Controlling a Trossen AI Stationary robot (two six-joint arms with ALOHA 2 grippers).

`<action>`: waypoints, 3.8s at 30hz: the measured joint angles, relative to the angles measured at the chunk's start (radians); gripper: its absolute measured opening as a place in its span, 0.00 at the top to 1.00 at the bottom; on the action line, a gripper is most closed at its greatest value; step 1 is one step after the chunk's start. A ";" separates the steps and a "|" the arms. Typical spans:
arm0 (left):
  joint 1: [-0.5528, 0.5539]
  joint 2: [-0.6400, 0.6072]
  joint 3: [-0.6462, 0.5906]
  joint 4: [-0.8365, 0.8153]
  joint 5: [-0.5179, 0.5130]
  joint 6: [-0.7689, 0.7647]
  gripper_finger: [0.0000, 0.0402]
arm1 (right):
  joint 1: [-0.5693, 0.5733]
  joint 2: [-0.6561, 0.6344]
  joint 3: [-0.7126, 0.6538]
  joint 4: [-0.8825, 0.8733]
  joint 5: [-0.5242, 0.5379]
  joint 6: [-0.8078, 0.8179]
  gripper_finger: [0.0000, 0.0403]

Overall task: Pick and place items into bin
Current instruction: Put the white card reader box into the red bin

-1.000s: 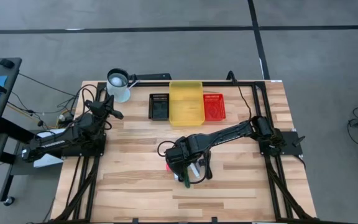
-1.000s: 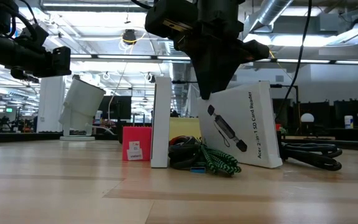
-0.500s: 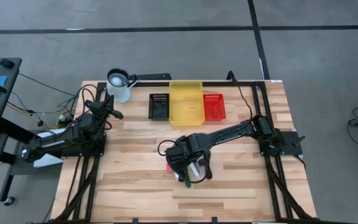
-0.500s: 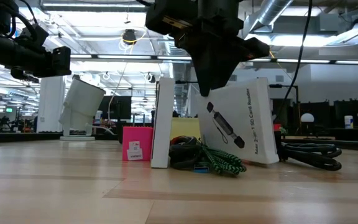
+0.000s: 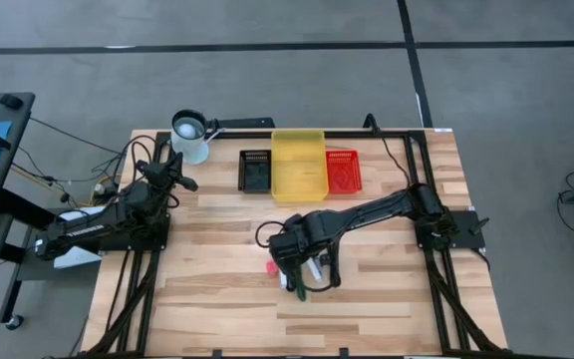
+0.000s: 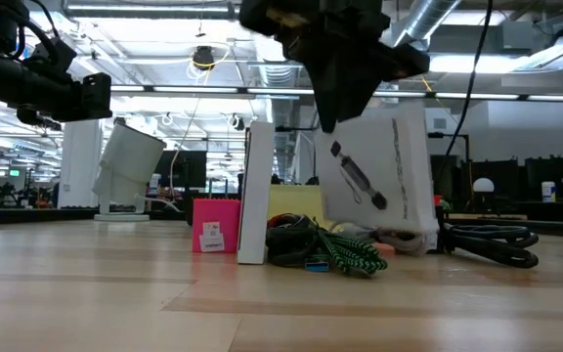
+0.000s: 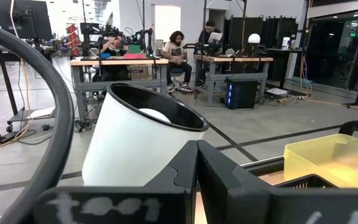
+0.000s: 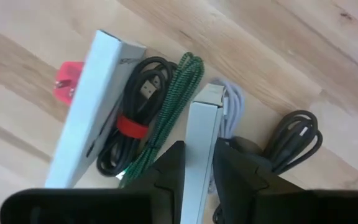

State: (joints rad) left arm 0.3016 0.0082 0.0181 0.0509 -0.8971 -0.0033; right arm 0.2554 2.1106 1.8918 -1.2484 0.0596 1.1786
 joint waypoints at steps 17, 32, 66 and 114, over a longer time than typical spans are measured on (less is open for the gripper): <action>0.000 0.000 0.000 0.000 0.000 0.000 1.00 | 0.000 -0.043 0.000 -0.024 0.066 0.001 0.83; 0.000 0.000 0.000 0.000 0.000 0.000 1.00 | -0.033 -0.127 -0.001 -0.155 0.136 -0.017 0.83; 0.000 -0.002 0.000 0.000 0.000 0.000 1.00 | -0.634 -0.322 -0.001 -0.242 0.121 -0.476 0.83; 0.000 -0.002 0.000 0.000 0.000 0.000 1.00 | -0.789 -0.321 -0.001 -0.157 0.030 -0.629 0.83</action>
State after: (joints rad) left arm 0.3017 0.0067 0.0181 0.0509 -0.8974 -0.0035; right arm -0.5333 1.7893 1.8912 -1.4052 0.0898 0.5495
